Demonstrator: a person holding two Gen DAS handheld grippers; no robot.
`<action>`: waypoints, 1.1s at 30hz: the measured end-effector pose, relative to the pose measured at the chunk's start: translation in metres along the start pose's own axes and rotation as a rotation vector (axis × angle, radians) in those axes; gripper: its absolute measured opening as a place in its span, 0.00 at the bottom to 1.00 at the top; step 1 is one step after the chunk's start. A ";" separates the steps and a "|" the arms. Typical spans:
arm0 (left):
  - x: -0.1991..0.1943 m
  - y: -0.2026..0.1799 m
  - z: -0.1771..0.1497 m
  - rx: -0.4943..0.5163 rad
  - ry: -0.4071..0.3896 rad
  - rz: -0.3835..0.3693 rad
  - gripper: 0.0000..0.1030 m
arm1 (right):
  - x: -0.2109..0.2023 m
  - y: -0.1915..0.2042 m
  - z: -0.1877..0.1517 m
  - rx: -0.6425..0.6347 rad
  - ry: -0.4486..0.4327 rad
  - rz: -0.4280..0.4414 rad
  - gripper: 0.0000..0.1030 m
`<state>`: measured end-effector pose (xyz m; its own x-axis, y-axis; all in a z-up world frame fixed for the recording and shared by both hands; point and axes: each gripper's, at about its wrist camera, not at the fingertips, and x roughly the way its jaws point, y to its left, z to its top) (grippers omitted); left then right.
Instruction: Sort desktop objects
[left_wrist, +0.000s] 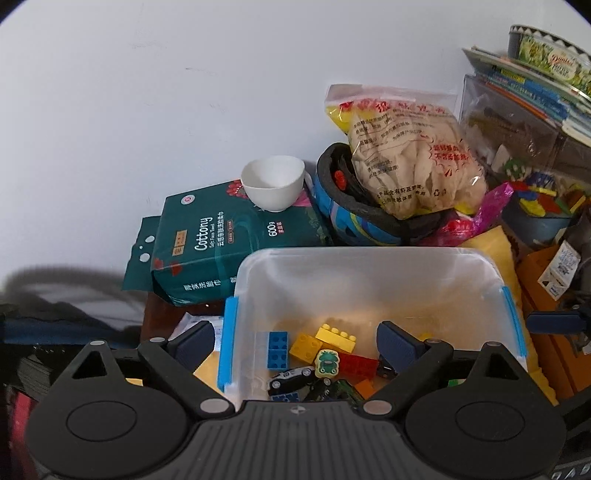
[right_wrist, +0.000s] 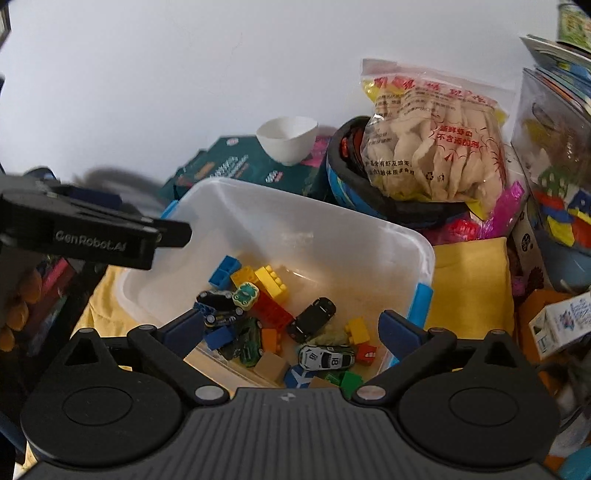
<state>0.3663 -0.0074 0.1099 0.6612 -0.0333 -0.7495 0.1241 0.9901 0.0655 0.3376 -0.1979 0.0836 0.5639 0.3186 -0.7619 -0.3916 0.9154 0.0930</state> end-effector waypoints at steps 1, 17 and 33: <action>0.002 0.000 0.004 0.000 0.014 -0.004 0.93 | 0.002 0.000 0.002 -0.006 0.008 -0.009 1.00; 0.039 -0.002 0.008 0.005 0.154 -0.012 0.93 | 0.030 -0.010 0.004 0.034 0.109 -0.044 1.00; 0.046 -0.007 0.000 0.011 0.146 -0.044 0.93 | 0.040 -0.009 -0.003 0.054 0.116 -0.060 1.00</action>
<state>0.3961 -0.0155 0.0748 0.5401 -0.0557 -0.8398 0.1596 0.9865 0.0372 0.3616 -0.1938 0.0505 0.4962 0.2355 -0.8357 -0.3183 0.9448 0.0773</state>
